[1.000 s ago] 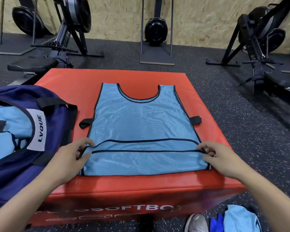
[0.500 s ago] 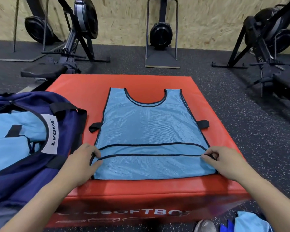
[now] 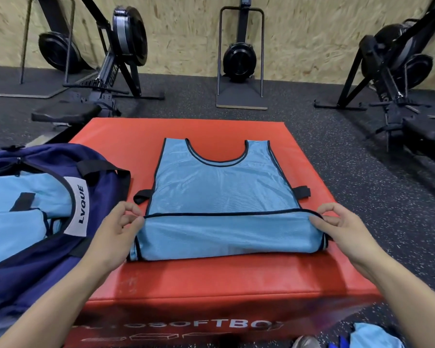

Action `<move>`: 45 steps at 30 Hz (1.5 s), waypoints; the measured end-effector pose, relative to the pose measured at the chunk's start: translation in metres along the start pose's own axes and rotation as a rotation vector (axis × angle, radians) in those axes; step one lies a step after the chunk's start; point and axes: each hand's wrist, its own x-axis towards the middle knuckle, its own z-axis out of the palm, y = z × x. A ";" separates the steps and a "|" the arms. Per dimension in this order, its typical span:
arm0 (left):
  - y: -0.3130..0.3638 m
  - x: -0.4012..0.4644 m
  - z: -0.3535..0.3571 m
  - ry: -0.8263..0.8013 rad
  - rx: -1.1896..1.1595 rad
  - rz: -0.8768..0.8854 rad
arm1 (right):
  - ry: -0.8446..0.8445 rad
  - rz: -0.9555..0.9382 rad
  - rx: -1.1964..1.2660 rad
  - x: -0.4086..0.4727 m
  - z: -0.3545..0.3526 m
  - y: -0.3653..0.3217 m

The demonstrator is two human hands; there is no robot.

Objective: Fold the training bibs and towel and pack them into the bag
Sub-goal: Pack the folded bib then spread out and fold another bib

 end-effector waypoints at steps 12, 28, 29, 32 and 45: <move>0.009 -0.006 -0.011 -0.140 0.172 0.104 | -0.085 -0.125 -0.301 -0.005 -0.015 -0.001; 0.114 -0.082 -0.076 -0.044 0.145 0.501 | -0.133 -0.386 -0.239 -0.098 -0.049 -0.096; 0.119 -0.090 -0.079 -0.033 0.147 0.522 | -0.142 -0.392 -0.235 -0.107 -0.051 -0.100; 0.122 -0.109 -0.089 -0.030 0.131 0.552 | -0.176 -0.387 -0.210 -0.132 -0.056 -0.110; 0.084 -0.092 -0.070 -0.090 0.046 0.424 | -0.102 -0.246 -0.207 -0.121 -0.044 -0.078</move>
